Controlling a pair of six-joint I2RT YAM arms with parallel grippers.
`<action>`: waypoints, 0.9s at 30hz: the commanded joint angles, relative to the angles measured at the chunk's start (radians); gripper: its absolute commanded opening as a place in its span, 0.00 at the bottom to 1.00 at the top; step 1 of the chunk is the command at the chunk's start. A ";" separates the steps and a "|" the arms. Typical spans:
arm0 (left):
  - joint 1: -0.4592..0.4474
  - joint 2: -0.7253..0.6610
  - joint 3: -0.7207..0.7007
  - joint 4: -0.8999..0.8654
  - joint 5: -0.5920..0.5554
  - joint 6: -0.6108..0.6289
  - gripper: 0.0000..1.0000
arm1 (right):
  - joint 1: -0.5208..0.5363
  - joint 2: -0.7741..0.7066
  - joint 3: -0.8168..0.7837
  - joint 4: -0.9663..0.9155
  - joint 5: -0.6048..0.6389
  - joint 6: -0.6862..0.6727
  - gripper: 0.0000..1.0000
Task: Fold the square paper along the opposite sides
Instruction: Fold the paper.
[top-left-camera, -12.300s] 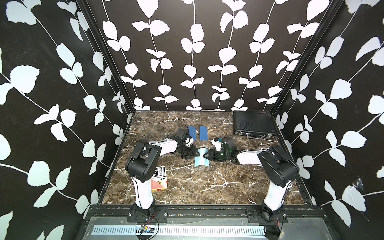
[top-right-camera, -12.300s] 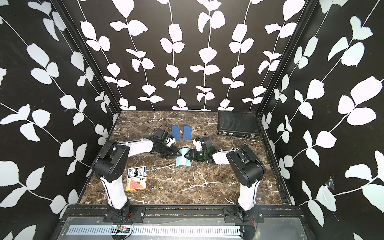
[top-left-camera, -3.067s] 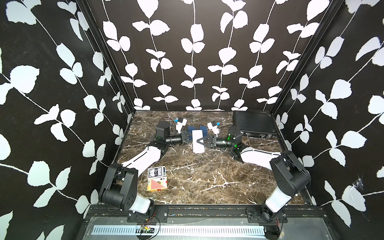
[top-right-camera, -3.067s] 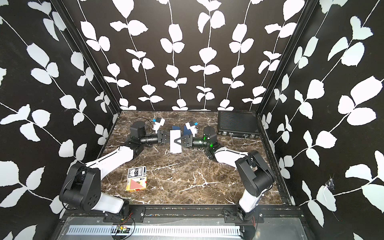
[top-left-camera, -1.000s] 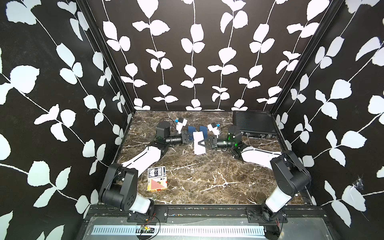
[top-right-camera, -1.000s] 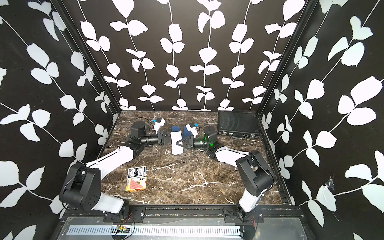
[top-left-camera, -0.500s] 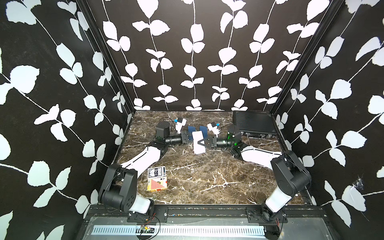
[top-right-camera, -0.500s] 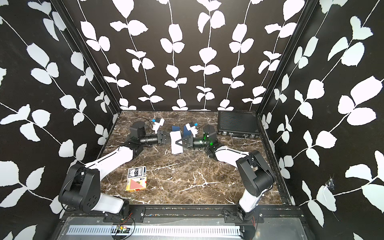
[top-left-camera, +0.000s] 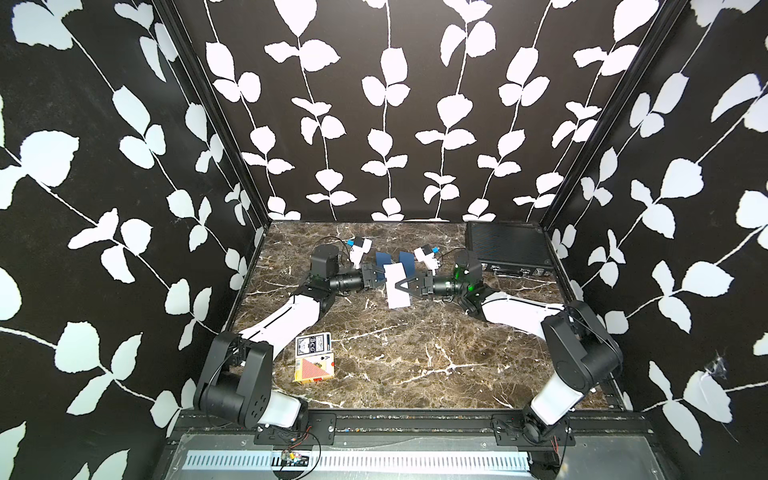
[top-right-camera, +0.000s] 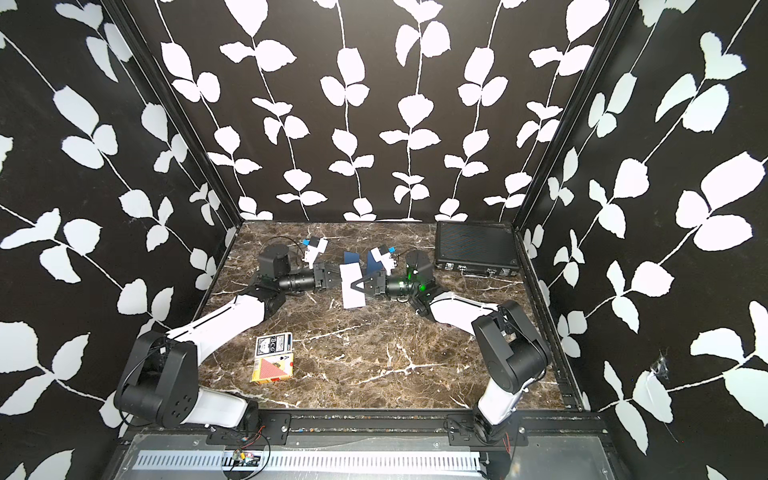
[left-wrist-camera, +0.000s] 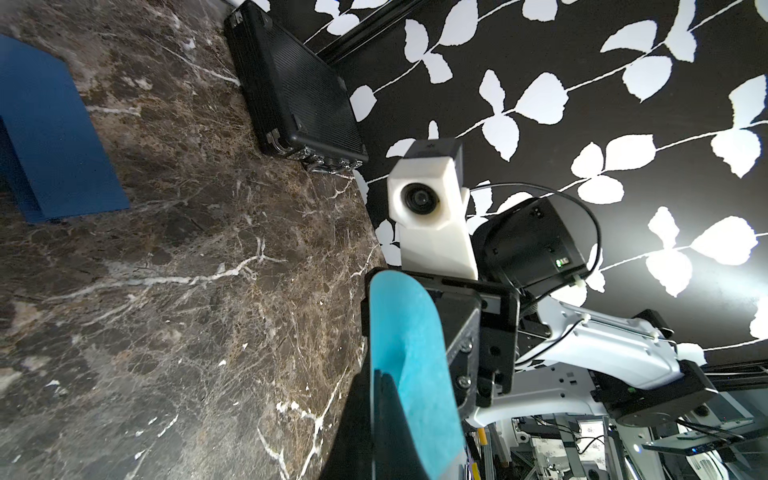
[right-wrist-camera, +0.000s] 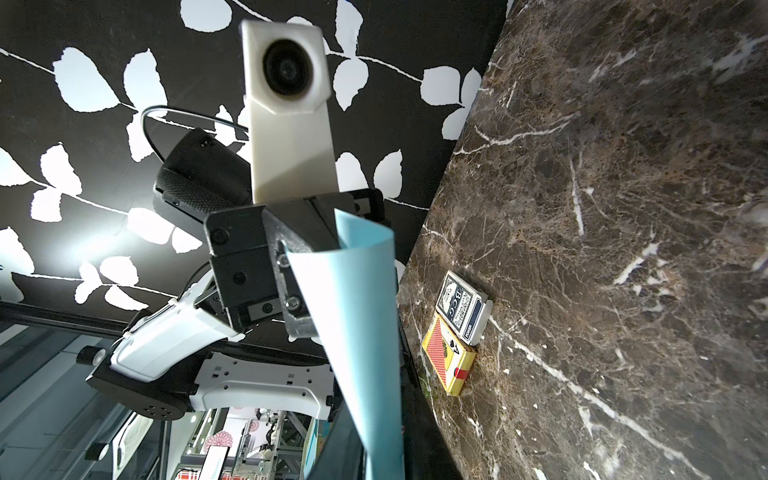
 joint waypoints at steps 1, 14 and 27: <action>0.004 -0.033 -0.012 0.018 0.001 0.013 0.00 | 0.008 -0.025 0.050 0.048 0.009 -0.001 0.20; 0.004 -0.033 -0.021 0.027 -0.003 0.011 0.00 | 0.017 -0.026 0.058 0.047 0.021 -0.002 0.14; 0.004 -0.060 -0.007 -0.036 -0.025 0.056 0.00 | 0.018 -0.047 0.056 0.013 0.023 -0.026 0.05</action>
